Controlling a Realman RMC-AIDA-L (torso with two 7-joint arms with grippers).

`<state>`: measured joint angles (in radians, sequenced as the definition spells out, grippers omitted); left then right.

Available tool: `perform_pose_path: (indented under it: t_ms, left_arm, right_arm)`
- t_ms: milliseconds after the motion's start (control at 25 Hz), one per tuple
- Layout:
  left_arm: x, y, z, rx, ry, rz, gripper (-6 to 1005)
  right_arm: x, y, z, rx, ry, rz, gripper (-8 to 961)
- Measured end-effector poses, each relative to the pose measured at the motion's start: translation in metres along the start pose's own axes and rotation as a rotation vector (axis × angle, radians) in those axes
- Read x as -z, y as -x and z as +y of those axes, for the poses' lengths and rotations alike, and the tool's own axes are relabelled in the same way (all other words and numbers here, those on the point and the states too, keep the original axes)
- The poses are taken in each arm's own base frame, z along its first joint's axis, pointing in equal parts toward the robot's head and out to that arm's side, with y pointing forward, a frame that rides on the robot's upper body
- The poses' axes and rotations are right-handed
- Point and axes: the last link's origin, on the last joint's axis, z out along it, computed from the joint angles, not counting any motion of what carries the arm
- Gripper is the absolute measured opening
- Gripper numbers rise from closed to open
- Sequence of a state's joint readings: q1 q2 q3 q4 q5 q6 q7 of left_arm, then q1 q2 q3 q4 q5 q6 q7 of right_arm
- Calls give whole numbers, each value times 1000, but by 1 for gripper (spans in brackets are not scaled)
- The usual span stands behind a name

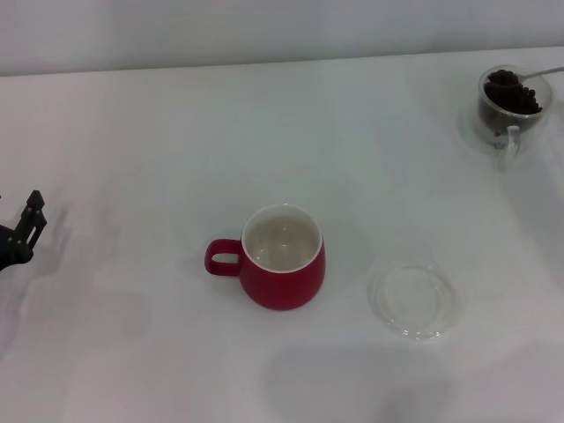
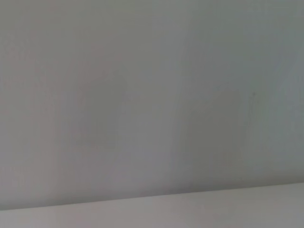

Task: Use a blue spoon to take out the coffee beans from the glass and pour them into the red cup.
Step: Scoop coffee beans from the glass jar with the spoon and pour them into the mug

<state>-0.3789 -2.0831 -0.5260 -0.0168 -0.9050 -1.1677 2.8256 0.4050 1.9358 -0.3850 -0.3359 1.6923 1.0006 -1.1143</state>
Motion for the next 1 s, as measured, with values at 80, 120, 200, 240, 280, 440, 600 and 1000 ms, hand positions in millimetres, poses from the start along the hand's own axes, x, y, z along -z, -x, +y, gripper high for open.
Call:
perform_pose_path:
  t_ms: [80,120,200,240,280,440,600,1000]
  left_arm:
    - [0,0,0,0,0,0,591]
    - [0,0,0,0,0,-1,591]
    - [0,0,0,0,0,0,591]
    - [0,0,0,0,0,0,591]
    - [0,0,0,0,0,0,591]
    - [0,0,0,0,-1,-1,591]
    - [1,1,0,1,-2,-3,591]
    - [2,2,-1,2,-4,-5,590]
  right_arm:
    - [0,-1,1,-7,10,5,165]
    - [0,-1,2,-10,14,7,165]
    - [0,-2,4,-16,28,14,165]
    - [1,-3,5,-19,35,18,165]
    - [1,-4,5,-23,40,21,165]
    - [3,-7,7,-39,60,36,166]
    - [5,-10,7,-45,74,48,166]
    - [9,-22,10,-56,116,93,167]
